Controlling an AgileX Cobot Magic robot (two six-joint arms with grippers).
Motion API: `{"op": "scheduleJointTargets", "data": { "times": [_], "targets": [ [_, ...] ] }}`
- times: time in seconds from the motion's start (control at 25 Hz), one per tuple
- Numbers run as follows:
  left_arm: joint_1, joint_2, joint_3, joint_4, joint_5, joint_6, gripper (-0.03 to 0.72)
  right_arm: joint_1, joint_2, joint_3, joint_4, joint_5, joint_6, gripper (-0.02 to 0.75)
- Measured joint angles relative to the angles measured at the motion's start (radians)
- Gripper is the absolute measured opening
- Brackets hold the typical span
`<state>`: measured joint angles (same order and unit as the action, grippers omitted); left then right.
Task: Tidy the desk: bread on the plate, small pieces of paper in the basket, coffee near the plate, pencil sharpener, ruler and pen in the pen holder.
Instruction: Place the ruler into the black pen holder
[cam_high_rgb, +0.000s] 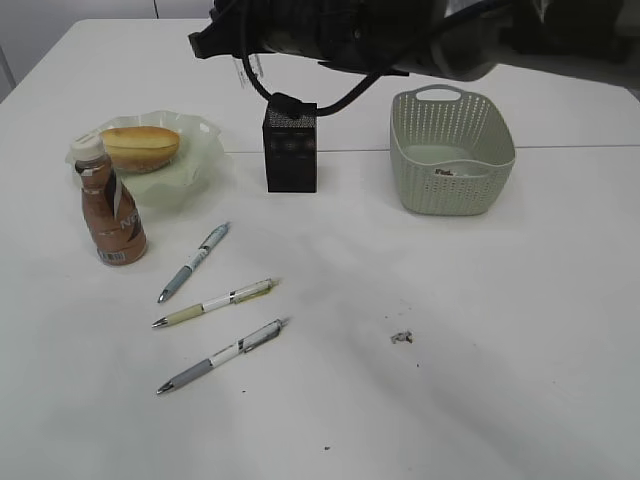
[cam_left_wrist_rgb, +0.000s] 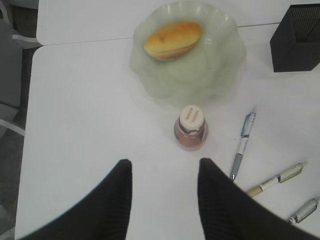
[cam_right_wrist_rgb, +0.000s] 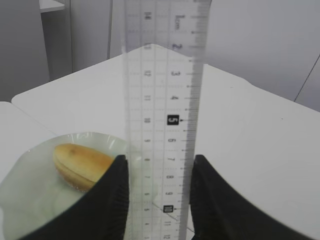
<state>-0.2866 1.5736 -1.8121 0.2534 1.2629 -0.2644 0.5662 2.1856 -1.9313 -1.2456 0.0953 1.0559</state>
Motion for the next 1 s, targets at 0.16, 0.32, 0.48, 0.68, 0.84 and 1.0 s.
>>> {"op": "scheduleJointTargets", "data": {
  "times": [0.16, 0.32, 0.48, 0.68, 0.84, 1.0],
  "targets": [
    [0.0, 0.021, 0.0, 0.004, -0.002, 0.0, 0.309, -0.016, 0.036, -0.041, -0.001, 0.0, 0.015, 0.259],
    [0.0, 0.039, 0.0, 0.006, -0.002, 0.0, 0.298, -0.044, 0.041, -0.045, -0.002, 0.02, 0.037, 0.259],
    [0.0, 0.043, 0.0, 0.006, -0.002, 0.0, 0.297, -0.065, 0.045, -0.045, -0.015, 0.035, 0.043, 0.259],
    [0.0, 0.043, 0.0, 0.006, -0.002, 0.0, 0.297, -0.072, 0.059, -0.047, -0.036, 0.02, 0.049, 0.259],
    [0.0, 0.043, 0.0, 0.006, -0.002, 0.0, 0.293, -0.092, 0.09, -0.047, -0.043, -0.042, 0.052, 0.259],
    [0.0, 0.043, 0.0, 0.006, -0.002, 0.0, 0.291, -0.12, 0.125, -0.063, -0.043, -0.09, 0.052, 0.259]
  ]
}}
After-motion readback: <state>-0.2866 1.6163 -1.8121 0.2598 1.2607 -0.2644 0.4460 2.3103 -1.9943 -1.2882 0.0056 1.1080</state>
